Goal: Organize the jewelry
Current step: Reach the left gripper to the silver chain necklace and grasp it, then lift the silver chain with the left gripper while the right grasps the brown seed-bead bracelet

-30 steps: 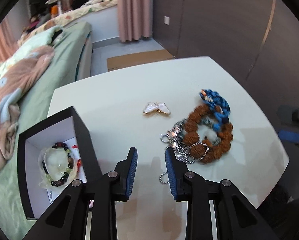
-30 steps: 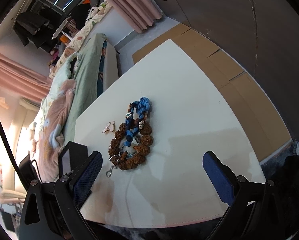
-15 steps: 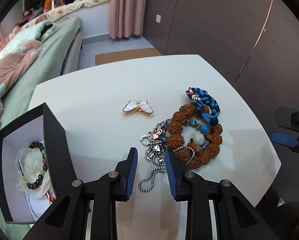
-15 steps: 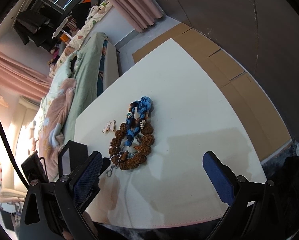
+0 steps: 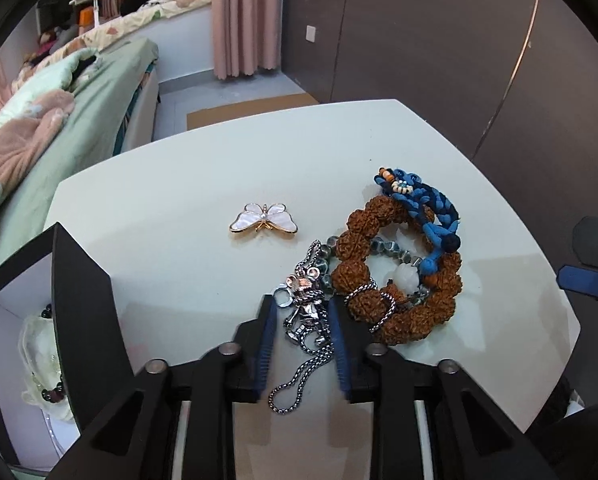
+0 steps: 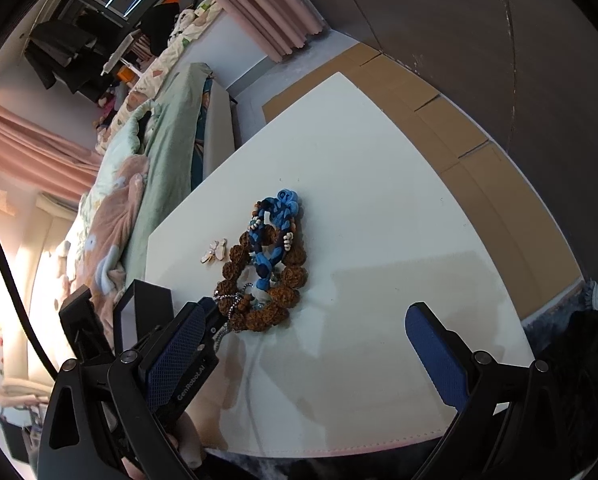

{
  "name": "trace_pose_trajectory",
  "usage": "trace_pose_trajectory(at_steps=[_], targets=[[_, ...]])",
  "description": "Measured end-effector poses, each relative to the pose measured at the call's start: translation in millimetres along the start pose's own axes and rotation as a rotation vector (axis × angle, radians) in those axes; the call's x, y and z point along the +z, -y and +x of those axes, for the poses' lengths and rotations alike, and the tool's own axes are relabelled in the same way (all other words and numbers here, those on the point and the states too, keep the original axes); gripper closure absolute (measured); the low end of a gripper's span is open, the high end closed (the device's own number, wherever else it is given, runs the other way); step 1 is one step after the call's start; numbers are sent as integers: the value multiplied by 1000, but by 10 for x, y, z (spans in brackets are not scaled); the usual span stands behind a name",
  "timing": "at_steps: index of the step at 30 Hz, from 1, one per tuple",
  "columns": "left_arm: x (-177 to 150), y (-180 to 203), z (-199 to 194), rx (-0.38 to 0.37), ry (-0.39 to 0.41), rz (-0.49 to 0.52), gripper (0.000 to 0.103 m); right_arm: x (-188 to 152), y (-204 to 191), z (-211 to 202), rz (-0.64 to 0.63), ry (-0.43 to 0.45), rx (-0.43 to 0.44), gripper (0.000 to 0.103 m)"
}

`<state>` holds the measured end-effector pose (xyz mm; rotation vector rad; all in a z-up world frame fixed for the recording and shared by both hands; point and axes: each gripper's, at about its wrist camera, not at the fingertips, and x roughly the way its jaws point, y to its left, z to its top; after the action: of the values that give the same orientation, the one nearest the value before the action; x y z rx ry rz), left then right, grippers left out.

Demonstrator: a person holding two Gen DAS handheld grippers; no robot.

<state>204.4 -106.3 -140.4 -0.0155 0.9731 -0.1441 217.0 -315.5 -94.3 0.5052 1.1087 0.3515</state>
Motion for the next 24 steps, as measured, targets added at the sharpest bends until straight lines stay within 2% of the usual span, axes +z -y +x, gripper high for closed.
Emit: trace_pose_trajectory(at_steps=[2, 3, 10, 18, 24], targets=[[-3, -29, -11, -18, -1, -15, 88, -5, -15, 22, -7, -3, -5, 1], [-5, -41, -34, -25, 7, -24, 93, -9, -14, 31, -9, -5, -8, 1], [57, -105, -339, -61, 89, -48, 93, 15, 40, 148, -3, -27, -28, 2], [174, -234, -691, -94, 153, -89, 93, 65, 75, 358, 29, -62, -13, 36], [244, -297, -930, -95, 187, -91, 93, 101, -47, 527, 7, -69, -27, 53]])
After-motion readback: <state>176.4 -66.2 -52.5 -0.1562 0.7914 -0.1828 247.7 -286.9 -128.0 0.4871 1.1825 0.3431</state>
